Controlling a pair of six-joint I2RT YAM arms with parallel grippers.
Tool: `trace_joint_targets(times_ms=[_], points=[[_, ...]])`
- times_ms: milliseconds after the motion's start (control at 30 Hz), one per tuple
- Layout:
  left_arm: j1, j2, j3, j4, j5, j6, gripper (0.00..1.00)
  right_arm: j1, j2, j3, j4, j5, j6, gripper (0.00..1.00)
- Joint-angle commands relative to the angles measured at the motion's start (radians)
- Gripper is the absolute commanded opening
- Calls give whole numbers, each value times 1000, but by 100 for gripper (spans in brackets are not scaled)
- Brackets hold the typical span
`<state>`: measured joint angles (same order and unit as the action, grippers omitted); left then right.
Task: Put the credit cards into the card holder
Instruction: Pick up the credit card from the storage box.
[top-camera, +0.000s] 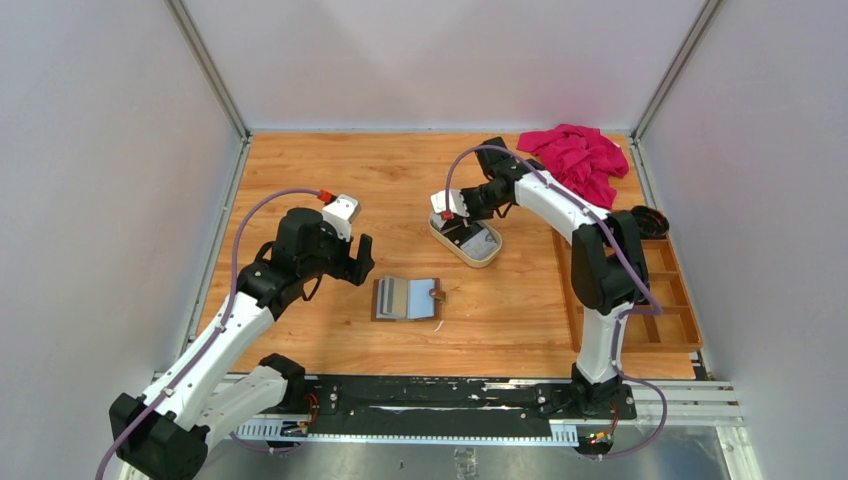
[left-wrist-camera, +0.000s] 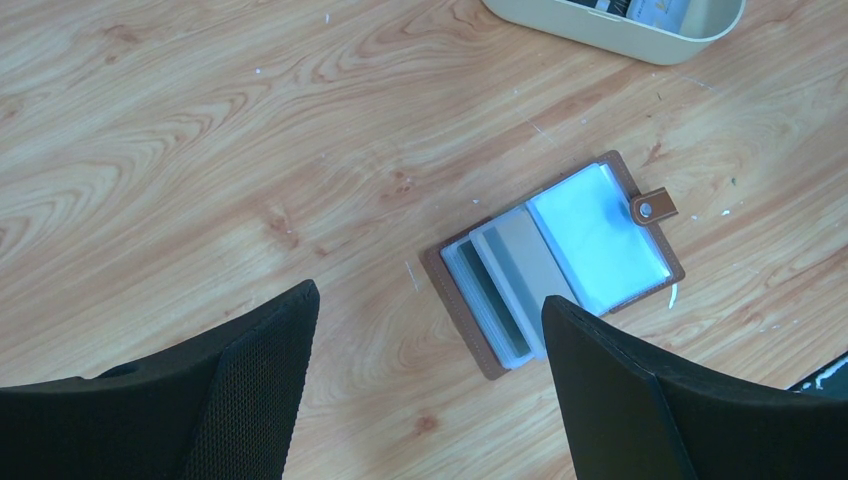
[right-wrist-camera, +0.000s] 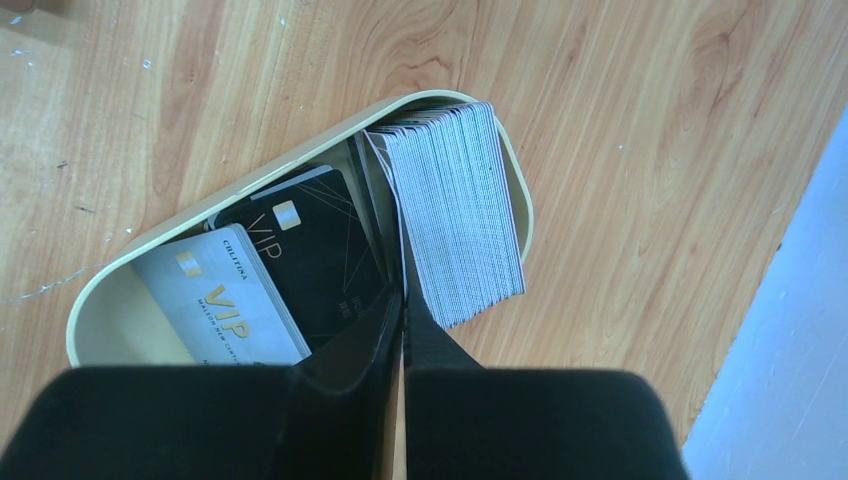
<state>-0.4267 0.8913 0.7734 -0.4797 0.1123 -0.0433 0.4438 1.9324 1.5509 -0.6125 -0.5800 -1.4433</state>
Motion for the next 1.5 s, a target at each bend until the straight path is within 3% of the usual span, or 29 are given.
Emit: trace_joint_targets(times_ms=[0,867,1467], points=[[11,4,-10,11,14,3,87,-20,-40,43,-37,-55,-40,2],[17,21,-8,12,32,3,87,-22,41,76,0,-36,12,14],[19,31,-9,11,40,2,87,-26,3,57,-1,-31,9,13]])
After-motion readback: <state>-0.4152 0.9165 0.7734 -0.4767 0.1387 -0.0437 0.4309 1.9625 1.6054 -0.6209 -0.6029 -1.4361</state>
